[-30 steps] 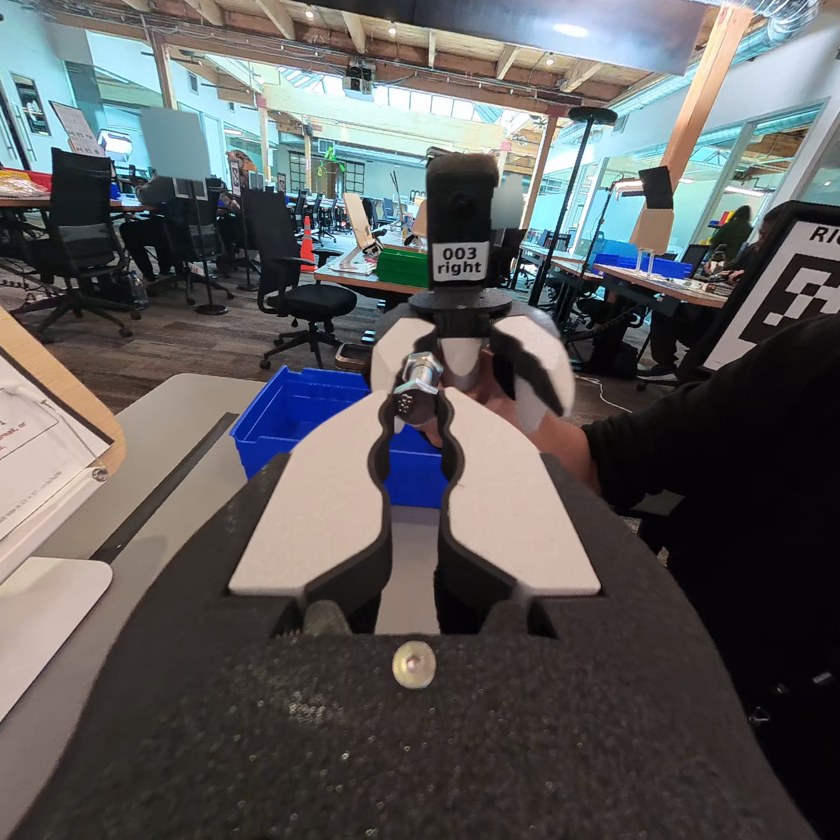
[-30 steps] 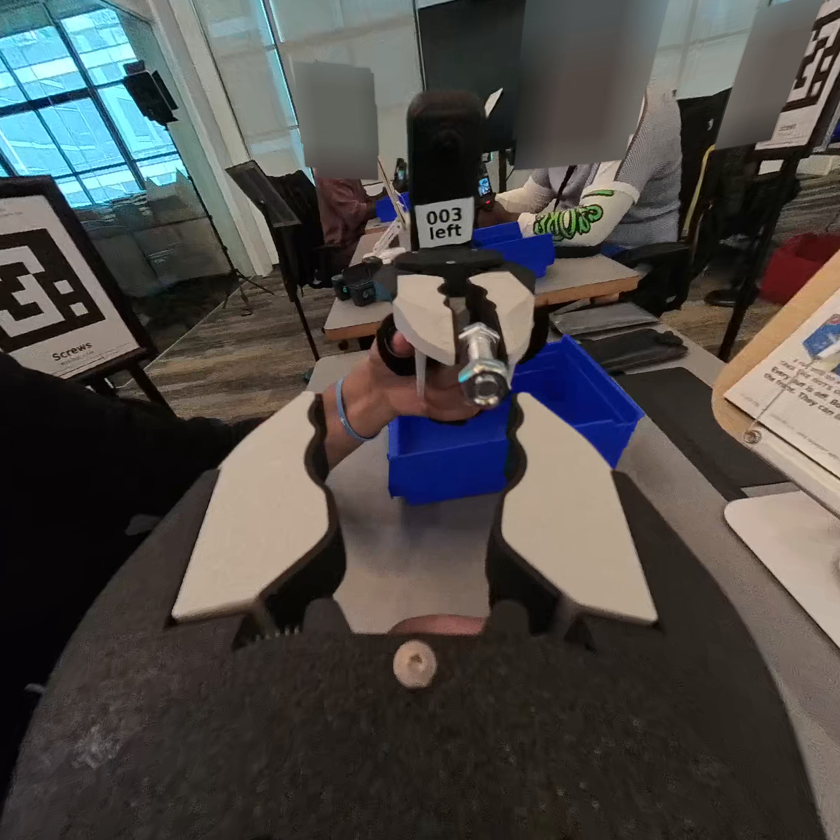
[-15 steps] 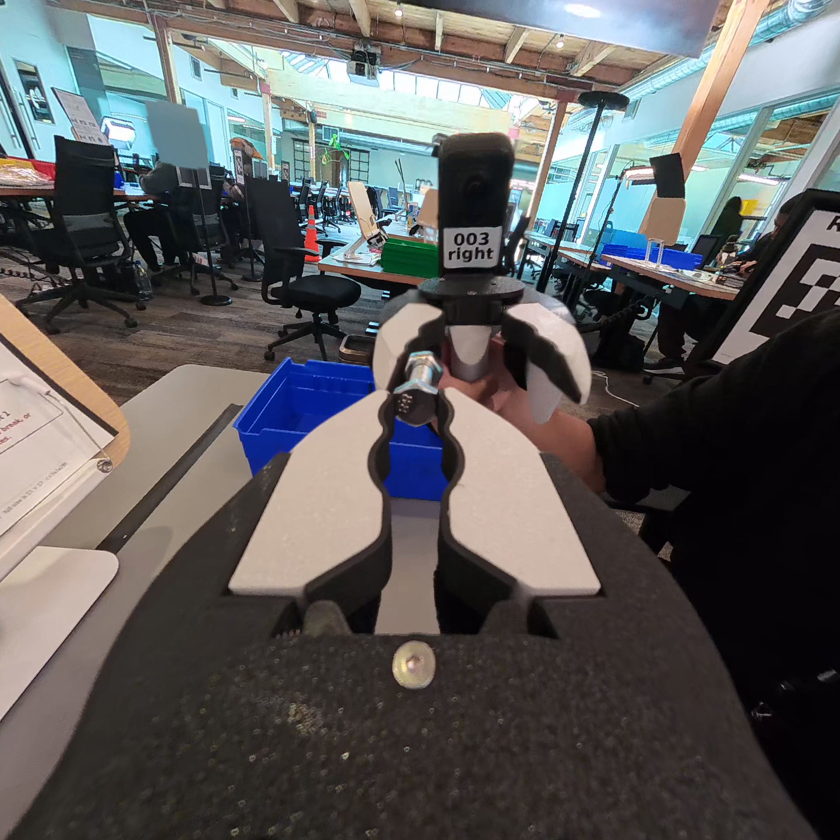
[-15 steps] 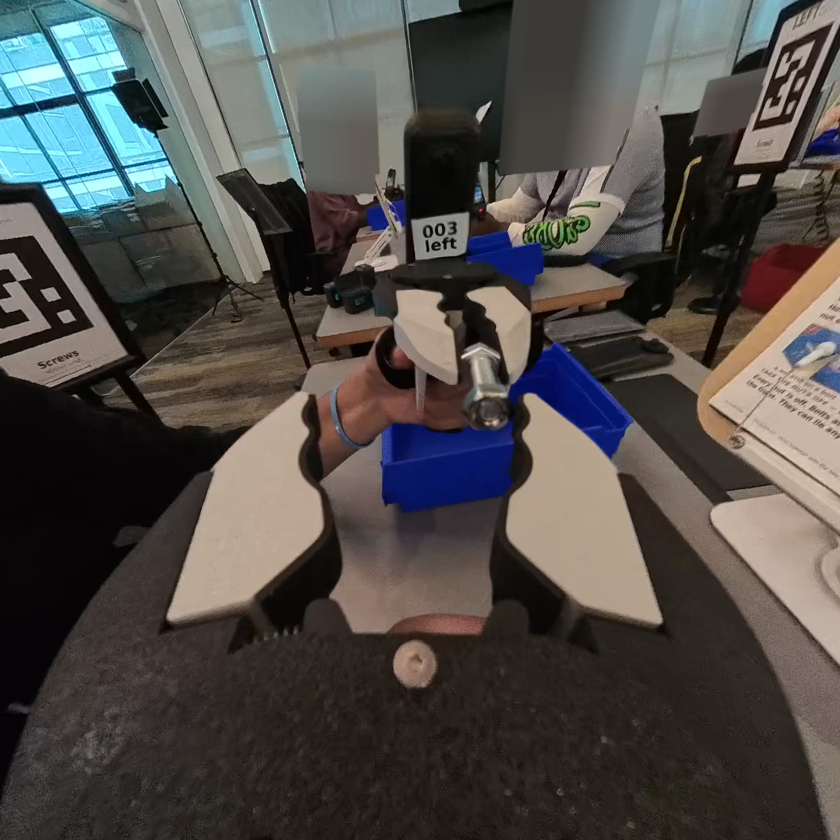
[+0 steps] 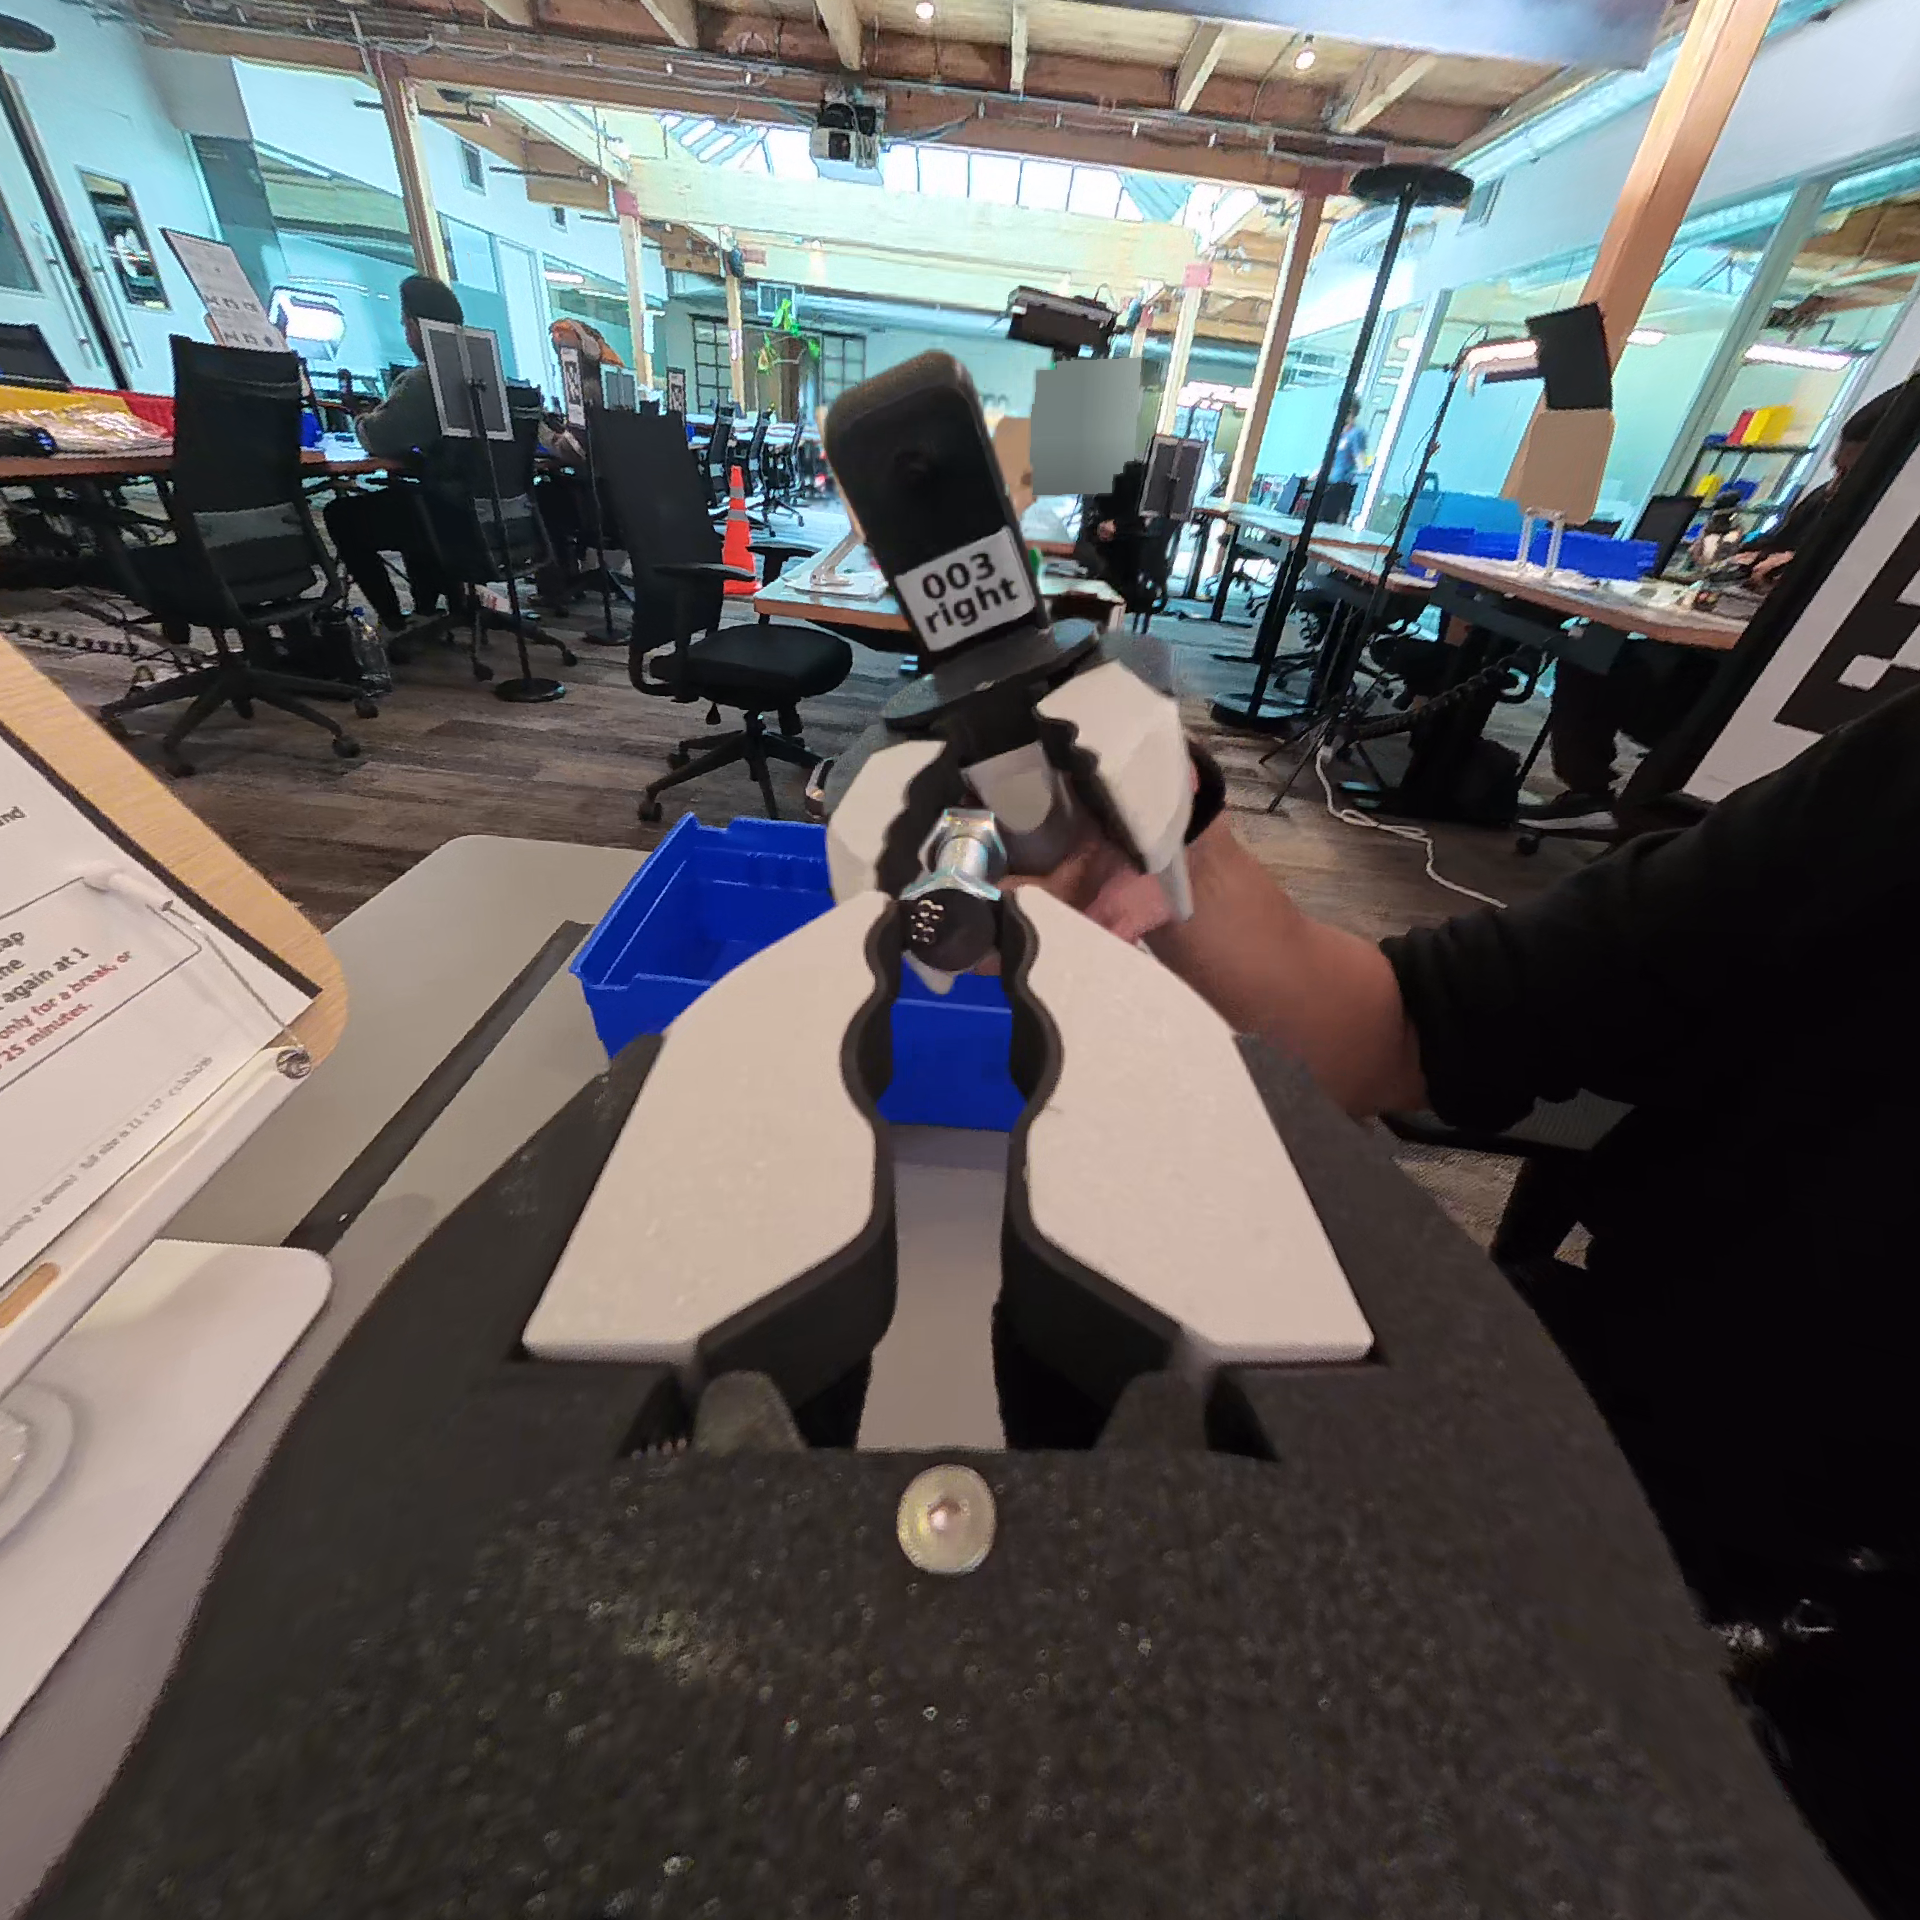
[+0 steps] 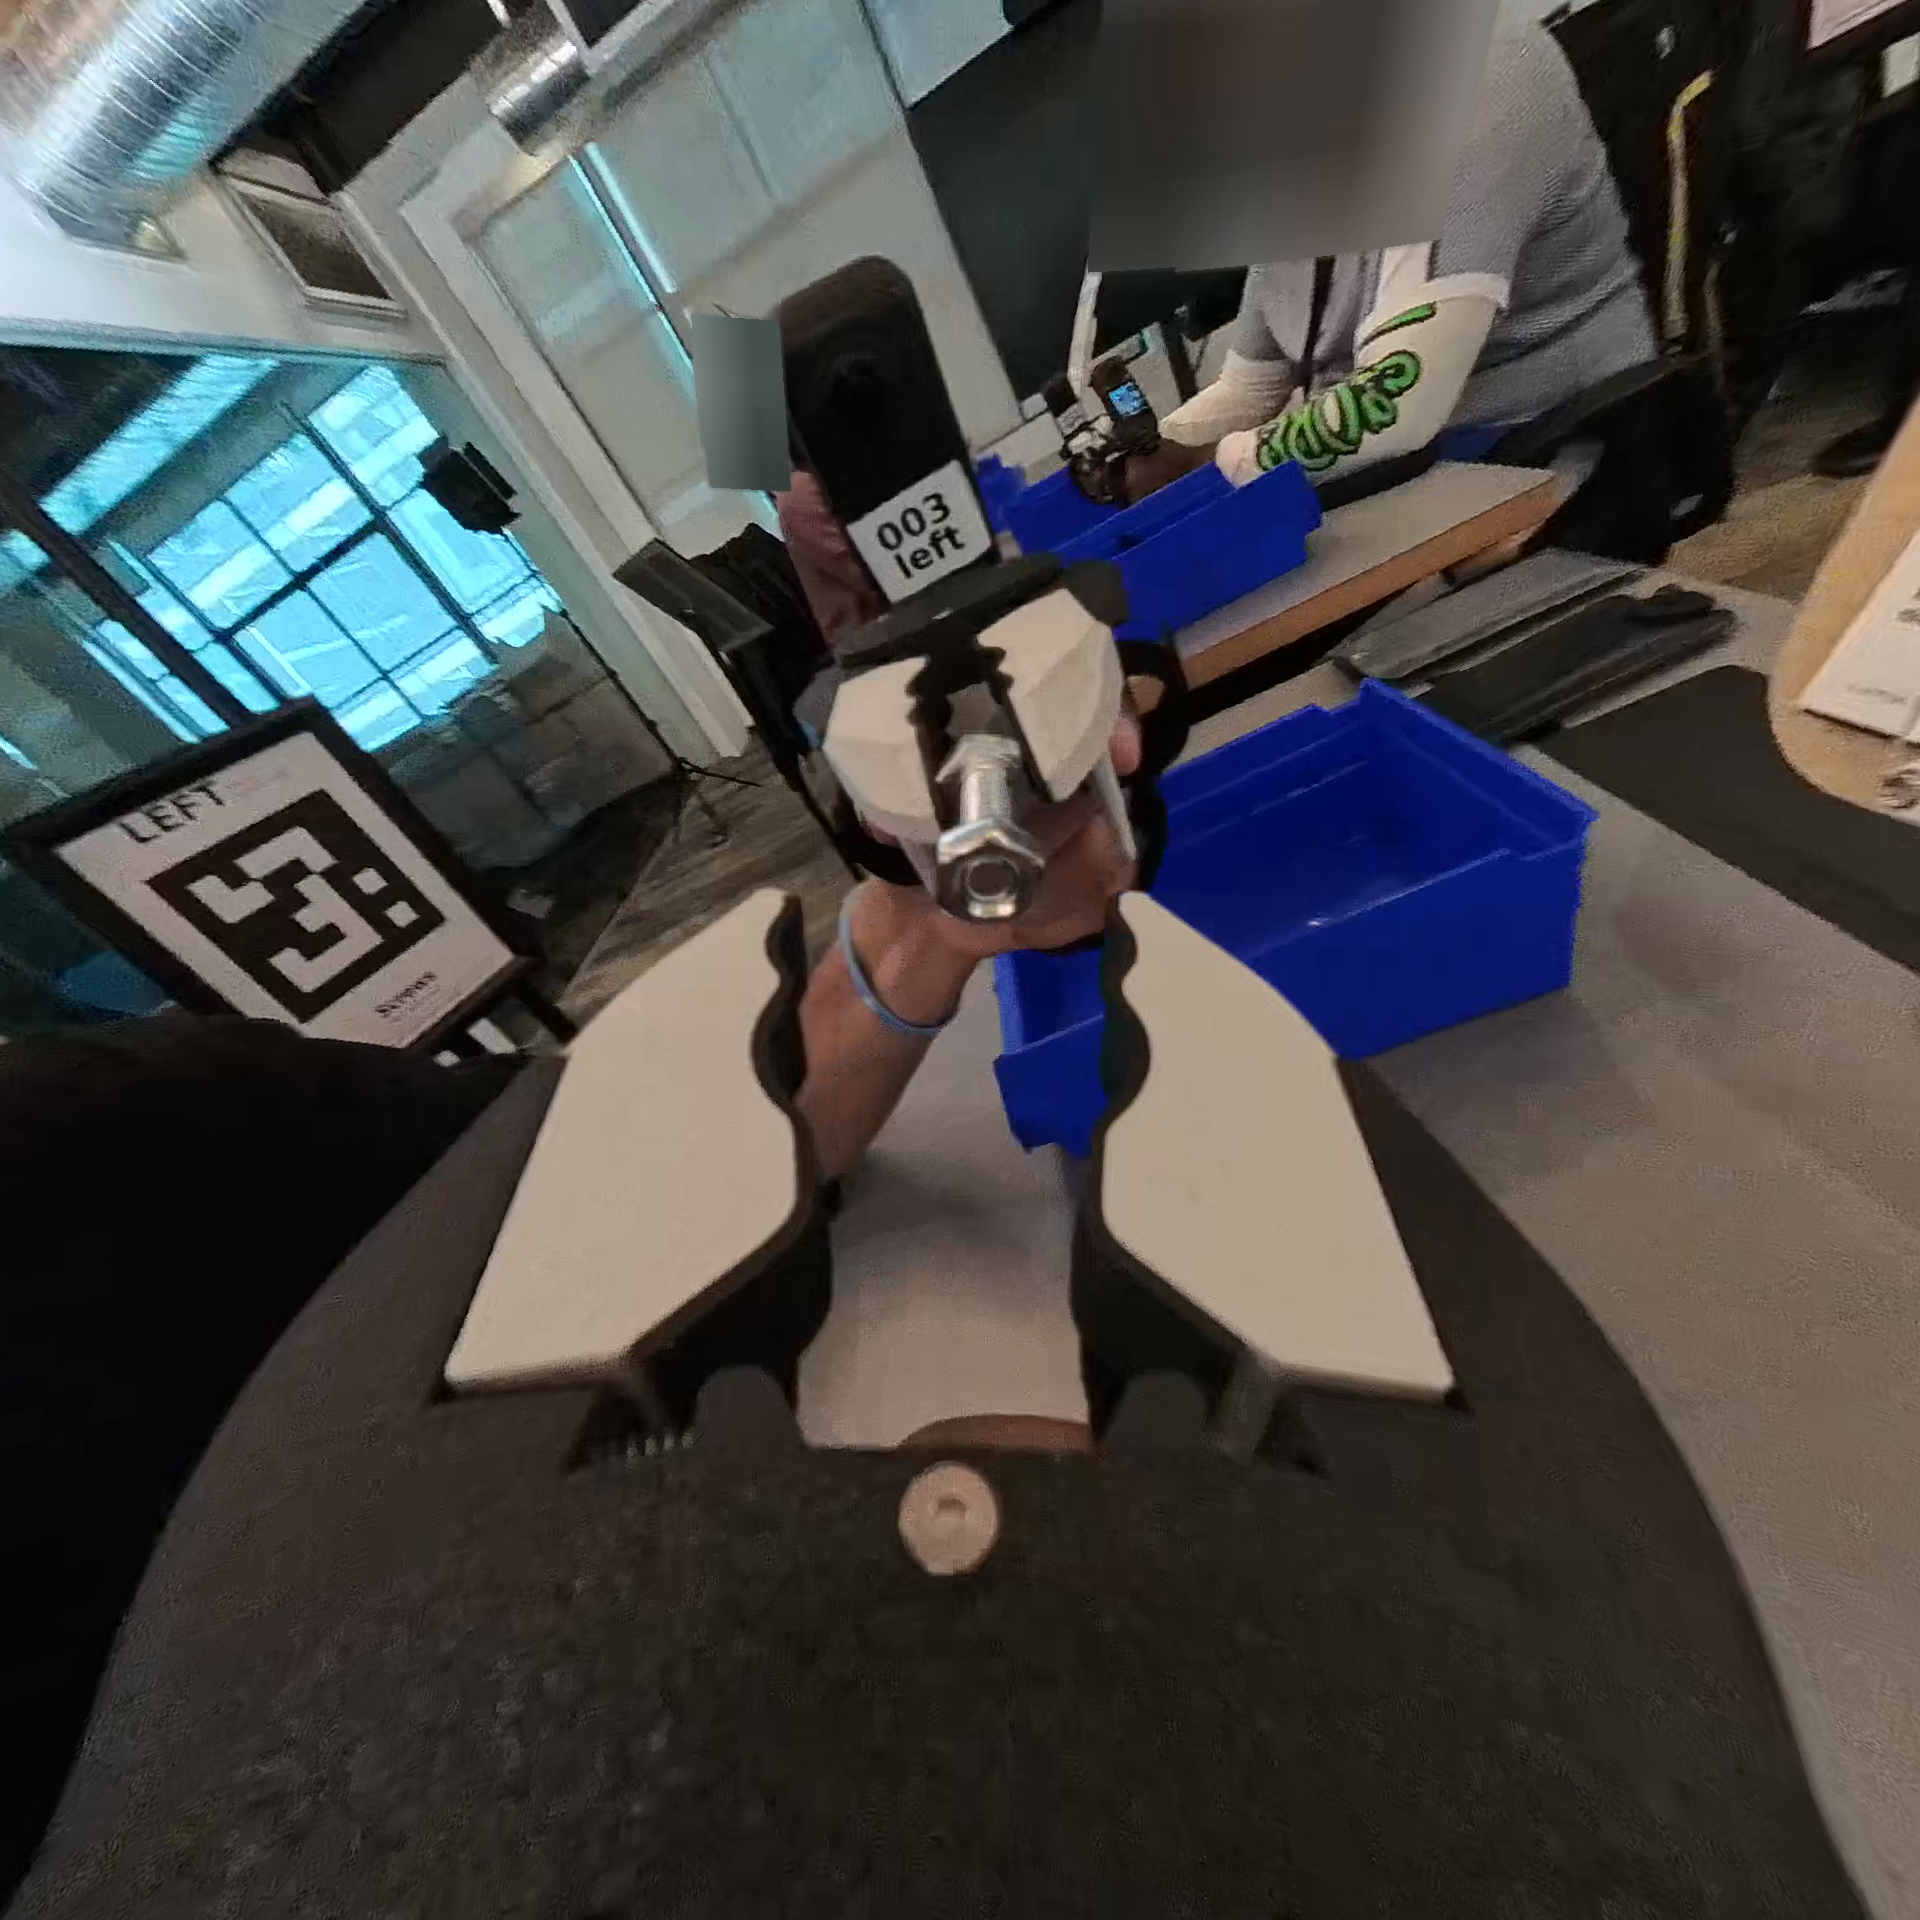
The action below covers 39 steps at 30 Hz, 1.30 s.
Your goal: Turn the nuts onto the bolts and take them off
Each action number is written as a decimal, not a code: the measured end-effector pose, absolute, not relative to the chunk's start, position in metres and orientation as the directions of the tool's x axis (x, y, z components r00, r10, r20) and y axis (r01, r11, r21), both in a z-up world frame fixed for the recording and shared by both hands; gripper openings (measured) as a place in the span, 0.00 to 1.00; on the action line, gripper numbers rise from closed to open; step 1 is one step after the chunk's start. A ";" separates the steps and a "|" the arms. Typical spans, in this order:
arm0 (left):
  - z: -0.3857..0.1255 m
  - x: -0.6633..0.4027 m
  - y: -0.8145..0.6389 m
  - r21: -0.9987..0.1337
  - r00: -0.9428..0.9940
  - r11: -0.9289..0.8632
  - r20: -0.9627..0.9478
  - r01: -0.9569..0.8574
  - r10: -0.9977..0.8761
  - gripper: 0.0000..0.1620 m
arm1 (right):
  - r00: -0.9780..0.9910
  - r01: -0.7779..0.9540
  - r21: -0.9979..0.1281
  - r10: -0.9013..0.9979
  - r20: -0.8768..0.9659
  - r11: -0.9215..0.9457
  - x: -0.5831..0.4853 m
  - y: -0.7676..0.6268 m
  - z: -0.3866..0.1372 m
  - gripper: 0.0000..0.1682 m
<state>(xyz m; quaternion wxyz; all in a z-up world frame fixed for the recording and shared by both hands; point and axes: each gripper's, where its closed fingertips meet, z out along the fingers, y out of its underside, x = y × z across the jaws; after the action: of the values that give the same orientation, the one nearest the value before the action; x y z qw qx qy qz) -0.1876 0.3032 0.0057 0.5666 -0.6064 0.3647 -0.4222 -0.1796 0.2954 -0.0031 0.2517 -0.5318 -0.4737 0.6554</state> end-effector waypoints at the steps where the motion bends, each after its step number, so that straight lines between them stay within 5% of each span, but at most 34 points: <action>1: 0.003 -0.187 0.304 -0.996 0.388 -0.089 0.089 0.018 -0.917 0.10 | -0.351 0.166 -0.878 0.805 -0.478 -0.449 -0.178 0.291 0.002 0.33; 8: -0.002 -0.186 0.307 -0.995 0.399 -0.099 0.089 -0.003 -0.913 0.10 | -0.317 -0.018 -0.936 0.890 -0.327 -0.351 -0.168 0.296 0.029 0.39; 16: 0.003 -0.188 0.306 -0.996 0.395 -0.092 0.091 0.016 -0.914 0.10 | -0.379 0.184 -0.877 0.791 -0.481 -0.444 -0.174 0.286 0.003 0.35; 19: 0.004 -0.189 0.305 -0.995 0.382 -0.097 0.102 0.031 -0.918 0.10 | -0.363 0.123 -0.929 0.855 -0.369 -0.348 -0.174 0.283 0.010 0.43; 24: 0.003 -0.190 0.306 -0.994 0.383 -0.101 0.104 0.029 -0.918 0.10 | -0.306 -0.020 -0.937 0.894 -0.328 -0.350 -0.168 0.299 0.027 0.42; 32: 0.004 -0.187 0.301 -0.999 0.403 -0.040 0.027 -0.025 -0.915 0.10 | -0.360 0.181 -0.739 0.655 -0.664 -0.649 -0.177 0.306 -0.001 0.32; 39: -0.001 -0.187 0.302 -0.995 0.434 -0.010 -0.033 -0.098 -0.900 0.10 | -0.476 0.245 -0.620 0.465 -0.747 -0.745 -0.175 0.306 -0.003 0.22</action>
<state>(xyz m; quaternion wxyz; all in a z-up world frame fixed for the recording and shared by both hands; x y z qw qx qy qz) -0.1868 0.3020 -0.0011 0.5770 -0.6198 0.4024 -0.3477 -0.1751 0.3060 -0.0030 0.0702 -0.5072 -0.3500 0.7845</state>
